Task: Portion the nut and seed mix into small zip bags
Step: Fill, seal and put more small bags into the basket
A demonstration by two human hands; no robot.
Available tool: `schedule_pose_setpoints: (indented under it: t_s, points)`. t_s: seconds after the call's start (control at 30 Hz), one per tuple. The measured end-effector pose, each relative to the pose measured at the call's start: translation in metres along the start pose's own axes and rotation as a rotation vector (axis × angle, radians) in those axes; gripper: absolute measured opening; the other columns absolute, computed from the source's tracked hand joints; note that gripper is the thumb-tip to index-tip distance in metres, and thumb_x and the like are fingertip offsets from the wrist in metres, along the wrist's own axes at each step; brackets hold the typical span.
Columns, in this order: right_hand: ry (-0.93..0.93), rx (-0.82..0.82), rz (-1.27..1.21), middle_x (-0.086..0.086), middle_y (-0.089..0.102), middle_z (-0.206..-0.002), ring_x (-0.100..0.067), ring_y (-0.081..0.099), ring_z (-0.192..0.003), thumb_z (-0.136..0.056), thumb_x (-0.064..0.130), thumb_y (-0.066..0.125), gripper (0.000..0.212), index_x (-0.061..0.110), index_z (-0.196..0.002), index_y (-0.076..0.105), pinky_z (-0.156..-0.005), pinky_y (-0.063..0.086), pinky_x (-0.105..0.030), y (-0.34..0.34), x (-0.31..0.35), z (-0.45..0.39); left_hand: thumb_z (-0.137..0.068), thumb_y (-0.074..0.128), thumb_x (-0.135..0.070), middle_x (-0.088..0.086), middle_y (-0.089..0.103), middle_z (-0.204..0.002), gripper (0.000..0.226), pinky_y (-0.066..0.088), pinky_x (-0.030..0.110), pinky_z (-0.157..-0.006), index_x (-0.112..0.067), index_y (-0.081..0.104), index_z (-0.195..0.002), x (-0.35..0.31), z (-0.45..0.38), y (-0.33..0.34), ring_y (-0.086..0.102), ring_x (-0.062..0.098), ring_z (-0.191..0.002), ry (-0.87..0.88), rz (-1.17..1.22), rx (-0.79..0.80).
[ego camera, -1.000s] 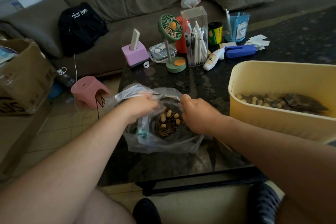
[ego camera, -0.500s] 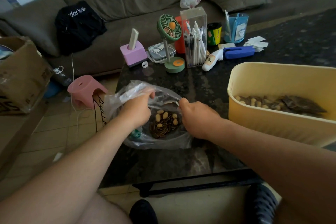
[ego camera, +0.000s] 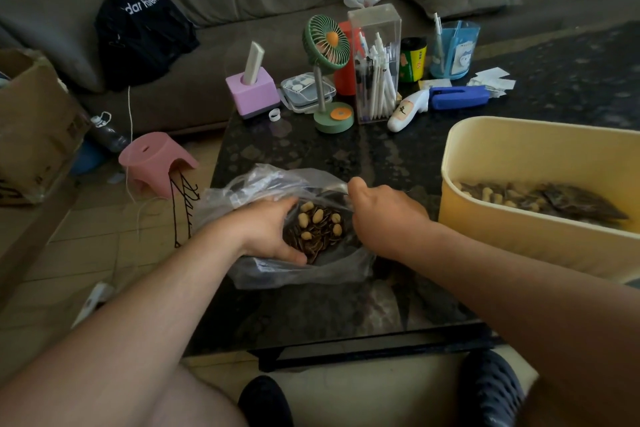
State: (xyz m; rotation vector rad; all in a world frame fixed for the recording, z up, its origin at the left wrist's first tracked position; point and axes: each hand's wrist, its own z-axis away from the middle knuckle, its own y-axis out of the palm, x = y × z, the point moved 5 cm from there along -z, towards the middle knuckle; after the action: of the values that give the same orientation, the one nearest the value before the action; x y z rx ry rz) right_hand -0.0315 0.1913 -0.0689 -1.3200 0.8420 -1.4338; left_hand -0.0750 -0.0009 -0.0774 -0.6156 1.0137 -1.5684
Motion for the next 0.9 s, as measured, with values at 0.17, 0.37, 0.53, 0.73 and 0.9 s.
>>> schedule_pose_setpoints:
  t_s: [0.17,0.37,0.53,0.73,0.9]
  points:
    - [0.014,0.052,0.062,-0.005,0.055,-0.095,-0.022,0.056,-0.079,-0.103,0.020,0.052,0.019,0.024,-0.112,0.035,-0.062,0.045,-0.038,-0.003,-0.008,0.000,-0.061,0.096,-0.056,0.000,0.038,-0.159,0.122,0.040,0.043,-0.121,-0.033,0.032,-0.162,-0.019,-0.009,0.009,0.042,0.023,-0.145,0.064,0.087,-0.077]
    - [0.010,0.124,0.061,-0.001,0.050,-0.091,-0.018,0.050,-0.075,-0.103,0.030,0.050,0.015,0.026,-0.104,0.036,-0.064,0.042,-0.036,0.000,-0.018,0.003,-0.082,0.089,-0.041,-0.010,0.053,-0.152,0.086,0.040,0.031,-0.115,-0.033,0.045,-0.155,-0.042,-0.006,0.022,0.050,0.008,-0.134,0.161,0.356,-0.093]
    - [0.028,0.099,-0.052,-0.001,0.050,-0.112,-0.020,0.053,-0.096,-0.094,0.044,0.059,0.024,0.027,-0.103,0.046,-0.080,0.046,-0.037,-0.010,-0.020,0.007,-0.093,0.076,-0.047,-0.007,0.031,-0.169,0.081,0.032,0.045,-0.126,-0.040,0.032,-0.161,-0.039,0.012,0.022,0.034,0.016,-0.152,0.147,0.293,-0.206]
    - [0.095,0.054,-0.856,-0.006,0.061,-0.090,-0.024,0.057,-0.084,-0.094,0.020,0.052,0.014,0.014,-0.084,0.060,-0.071,0.043,-0.041,-0.032,-0.008,0.010,-0.090,0.076,-0.054,-0.027,0.051,-0.145,0.075,0.041,0.024,-0.109,-0.046,0.042,-0.155,-0.065,0.048,-0.014,0.050,-0.003,-0.131,0.334,0.559,-0.372]
    - [0.089,0.245,-1.166,-0.016,0.060,-0.087,-0.016,0.052,-0.062,-0.094,0.011,0.068,0.027,-0.006,-0.116,0.066,-0.056,0.038,-0.029,-0.017,-0.004,0.011,-0.091,0.081,-0.007,0.001,0.078,-0.112,0.044,0.062,0.042,-0.096,-0.030,0.067,-0.125,-0.062,0.038,-0.003,0.076,0.016,-0.104,0.315,1.038,-0.301]
